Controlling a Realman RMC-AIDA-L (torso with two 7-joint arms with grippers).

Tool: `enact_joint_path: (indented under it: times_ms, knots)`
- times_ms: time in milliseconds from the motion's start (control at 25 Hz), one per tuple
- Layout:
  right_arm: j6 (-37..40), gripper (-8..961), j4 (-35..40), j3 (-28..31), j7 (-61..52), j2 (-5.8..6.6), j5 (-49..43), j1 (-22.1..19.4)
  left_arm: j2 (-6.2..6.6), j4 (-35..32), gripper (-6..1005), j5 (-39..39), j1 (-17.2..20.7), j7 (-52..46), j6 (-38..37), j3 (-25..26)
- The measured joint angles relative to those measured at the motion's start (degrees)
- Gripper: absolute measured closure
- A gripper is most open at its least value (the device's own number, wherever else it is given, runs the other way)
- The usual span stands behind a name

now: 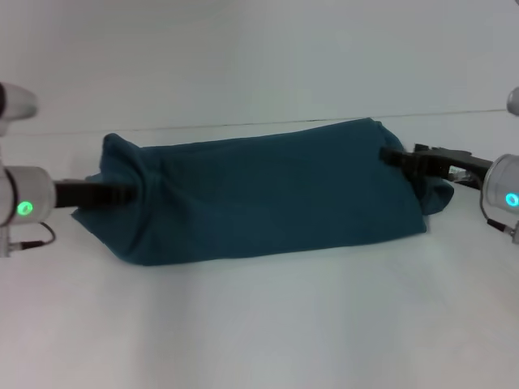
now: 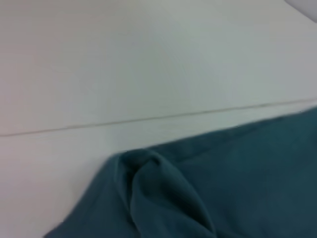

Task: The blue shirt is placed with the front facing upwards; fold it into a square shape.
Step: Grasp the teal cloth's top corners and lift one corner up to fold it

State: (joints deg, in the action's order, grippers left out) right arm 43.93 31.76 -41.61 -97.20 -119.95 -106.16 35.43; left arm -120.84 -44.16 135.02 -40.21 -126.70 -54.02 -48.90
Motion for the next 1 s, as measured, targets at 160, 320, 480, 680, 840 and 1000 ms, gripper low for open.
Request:
enact_joint_path:
  times_ms: [160, 320, 480, 680, 840, 1000]
  knots:
    - [0.51, 169, -7.00, 0.47, 19.03, -0.11, 14.54, 0.10, 0.20, -6.45, 936, 0.03, 2.98, -3.58, -2.64, -0.08]
    - [3.71, 341, -17.76, 0.51, 41.60, -0.28, 33.00, 1.12, 0.31, -9.60, 936, 0.05, 4.26, -5.14, -4.17, 0.27]
    - [8.23, 478, -27.24, 0.54, 59.28, -0.77, 41.33, 3.85, 0.39, -9.73, 937, 0.07, 4.29, -5.91, -4.62, 0.47]
    - [11.21, 636, -36.79, 2.94, 71.22, -1.34, 44.56, 8.49, 0.25, -10.94, 937, 0.07, 4.21, -7.41, -6.47, 0.30]
    - [11.46, 773, -40.98, 4.61, 75.75, -1.52, 44.46, 11.67, -0.36, -14.00, 938, 0.07, 4.82, -8.15, -8.95, 0.40]
    - [10.11, 886, -44.37, 5.57, 79.55, -1.61, 44.46, 14.59, -1.26, -17.79, 937, 0.06, 5.75, -8.58, -11.31, 0.54]
